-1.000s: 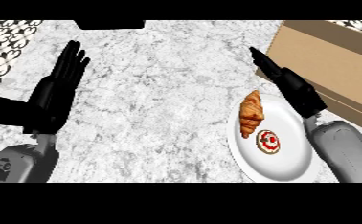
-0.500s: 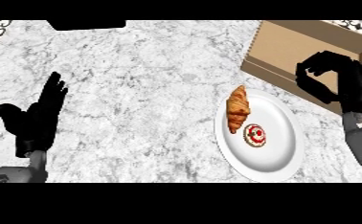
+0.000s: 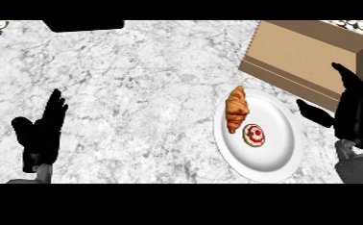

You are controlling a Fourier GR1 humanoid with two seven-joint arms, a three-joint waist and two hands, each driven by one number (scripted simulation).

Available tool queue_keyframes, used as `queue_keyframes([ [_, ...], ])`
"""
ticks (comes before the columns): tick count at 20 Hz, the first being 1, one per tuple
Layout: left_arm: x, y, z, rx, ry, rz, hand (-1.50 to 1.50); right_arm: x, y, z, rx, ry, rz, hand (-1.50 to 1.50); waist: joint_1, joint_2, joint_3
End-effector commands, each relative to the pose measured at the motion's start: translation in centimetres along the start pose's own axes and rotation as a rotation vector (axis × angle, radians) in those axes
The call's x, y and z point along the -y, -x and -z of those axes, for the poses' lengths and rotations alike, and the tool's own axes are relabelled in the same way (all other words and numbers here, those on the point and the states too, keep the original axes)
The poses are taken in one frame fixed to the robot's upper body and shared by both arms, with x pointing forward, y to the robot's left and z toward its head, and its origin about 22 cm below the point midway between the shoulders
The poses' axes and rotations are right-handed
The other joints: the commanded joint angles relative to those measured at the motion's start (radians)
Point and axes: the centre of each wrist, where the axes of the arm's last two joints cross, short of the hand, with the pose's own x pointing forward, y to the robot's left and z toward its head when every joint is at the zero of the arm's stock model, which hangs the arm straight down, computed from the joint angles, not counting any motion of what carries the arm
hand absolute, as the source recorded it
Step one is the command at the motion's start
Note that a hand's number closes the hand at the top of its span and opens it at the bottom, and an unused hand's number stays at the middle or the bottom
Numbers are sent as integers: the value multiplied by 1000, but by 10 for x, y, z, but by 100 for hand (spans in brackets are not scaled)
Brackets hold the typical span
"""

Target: Pick the croissant from the plate and place it in the cardboard box

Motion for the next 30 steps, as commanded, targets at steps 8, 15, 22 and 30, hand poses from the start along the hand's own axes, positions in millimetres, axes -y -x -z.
queue_keyframes([
  [8,15,5,-2,27,48,5,0,4,-86,-48,-269,-98,-218,-150,68,11,5],
  [15,29,1,8,36,66,-11,0,3,-147,-65,-377,-199,-324,-150,85,20,9],
  [22,37,6,11,27,75,2,0,-25,-162,-70,-512,-306,-391,-150,81,24,11],
  [30,32,5,18,47,81,-7,0,-24,-179,-52,-550,-298,-396,-150,98,26,13],
])
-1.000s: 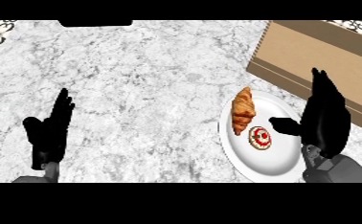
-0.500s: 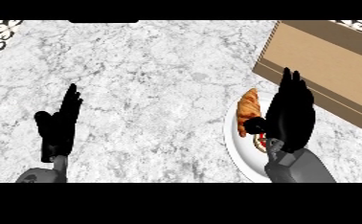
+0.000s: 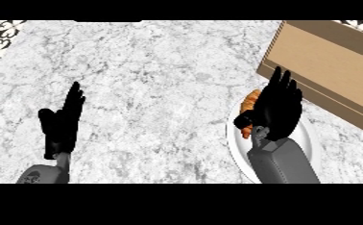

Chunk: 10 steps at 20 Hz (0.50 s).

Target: Pick the croissant from the plate and place it in the cardboard box

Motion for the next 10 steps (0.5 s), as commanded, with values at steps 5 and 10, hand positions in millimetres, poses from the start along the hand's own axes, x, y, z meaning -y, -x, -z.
queue_keyframes([
  [5,0,-2,9,2,29,9,0,-6,-23,16,-275,-14,-121,-150,19,6,1],
  [10,-2,-10,14,29,10,-5,0,4,-27,24,-291,-41,-122,-150,14,0,1],
])
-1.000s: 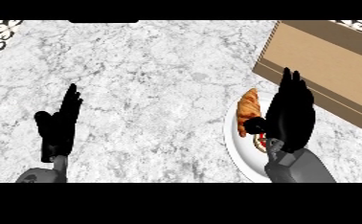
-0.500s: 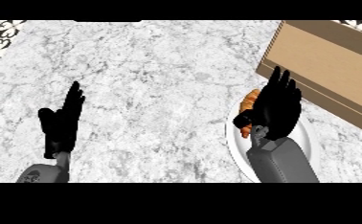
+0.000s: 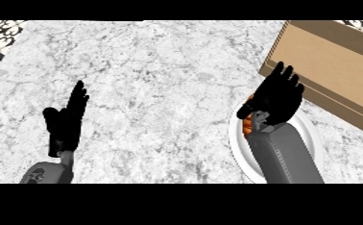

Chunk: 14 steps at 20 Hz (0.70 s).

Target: Pick the croissant from the plate and place it in the cardboard box

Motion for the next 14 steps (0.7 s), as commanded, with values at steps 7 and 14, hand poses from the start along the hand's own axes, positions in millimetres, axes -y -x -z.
queue_keyframes([
  [7,7,-7,0,3,-1,11,0,3,-16,15,-271,-22,-40,-150,10,-3,2],
  [14,9,3,8,2,-1,2,0,-14,-14,24,-311,-37,-99,-150,1,3,0],
])
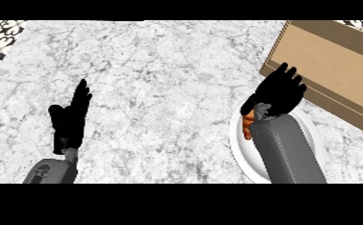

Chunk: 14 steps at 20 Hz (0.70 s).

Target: Pick the croissant from the plate and place it in the cardboard box

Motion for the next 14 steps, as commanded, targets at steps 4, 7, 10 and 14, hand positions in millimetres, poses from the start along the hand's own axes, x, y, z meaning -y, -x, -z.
queue_keyframes([
  [4,1,-2,-4,-9,17,-10,0,-1,-8,8,-261,-29,-49,-150,4,-3,1],
  [7,-3,0,-8,-1,-1,12,0,3,-9,8,-259,-33,-57,-150,4,-5,1],
  [10,-8,6,-8,-26,20,4,0,-4,-6,7,-258,-43,-92,-150,-2,-4,1],
  [14,-1,8,-7,-12,3,7,0,-16,-9,8,-258,-45,-82,-150,7,-1,1],
])
